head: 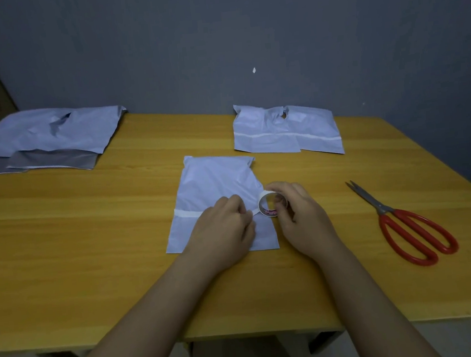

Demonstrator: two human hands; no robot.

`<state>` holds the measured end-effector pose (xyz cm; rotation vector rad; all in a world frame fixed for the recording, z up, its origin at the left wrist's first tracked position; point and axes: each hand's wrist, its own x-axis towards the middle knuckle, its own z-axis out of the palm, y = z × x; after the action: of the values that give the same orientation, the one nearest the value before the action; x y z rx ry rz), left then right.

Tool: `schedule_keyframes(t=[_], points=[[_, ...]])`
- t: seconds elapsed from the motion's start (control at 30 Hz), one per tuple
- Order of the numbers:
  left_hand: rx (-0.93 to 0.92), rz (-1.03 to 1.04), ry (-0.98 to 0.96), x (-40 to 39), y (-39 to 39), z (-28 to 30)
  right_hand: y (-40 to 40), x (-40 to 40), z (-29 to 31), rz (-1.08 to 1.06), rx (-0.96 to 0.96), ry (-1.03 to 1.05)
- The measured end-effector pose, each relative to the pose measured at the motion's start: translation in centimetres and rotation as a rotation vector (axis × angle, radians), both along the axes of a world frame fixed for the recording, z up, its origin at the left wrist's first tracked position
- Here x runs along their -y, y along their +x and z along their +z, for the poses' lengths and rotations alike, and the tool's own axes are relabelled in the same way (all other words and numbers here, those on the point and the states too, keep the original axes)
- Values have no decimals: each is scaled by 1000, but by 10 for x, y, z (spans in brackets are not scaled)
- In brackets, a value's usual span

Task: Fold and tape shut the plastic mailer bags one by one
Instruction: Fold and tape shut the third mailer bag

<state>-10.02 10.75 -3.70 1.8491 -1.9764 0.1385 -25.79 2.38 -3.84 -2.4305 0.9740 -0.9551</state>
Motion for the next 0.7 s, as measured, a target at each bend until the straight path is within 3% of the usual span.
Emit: schedule_keyframes(t=[0.7], points=[[-68, 57, -62, -5, -4, -10, -1, 4, 2, -62, 25, 19]])
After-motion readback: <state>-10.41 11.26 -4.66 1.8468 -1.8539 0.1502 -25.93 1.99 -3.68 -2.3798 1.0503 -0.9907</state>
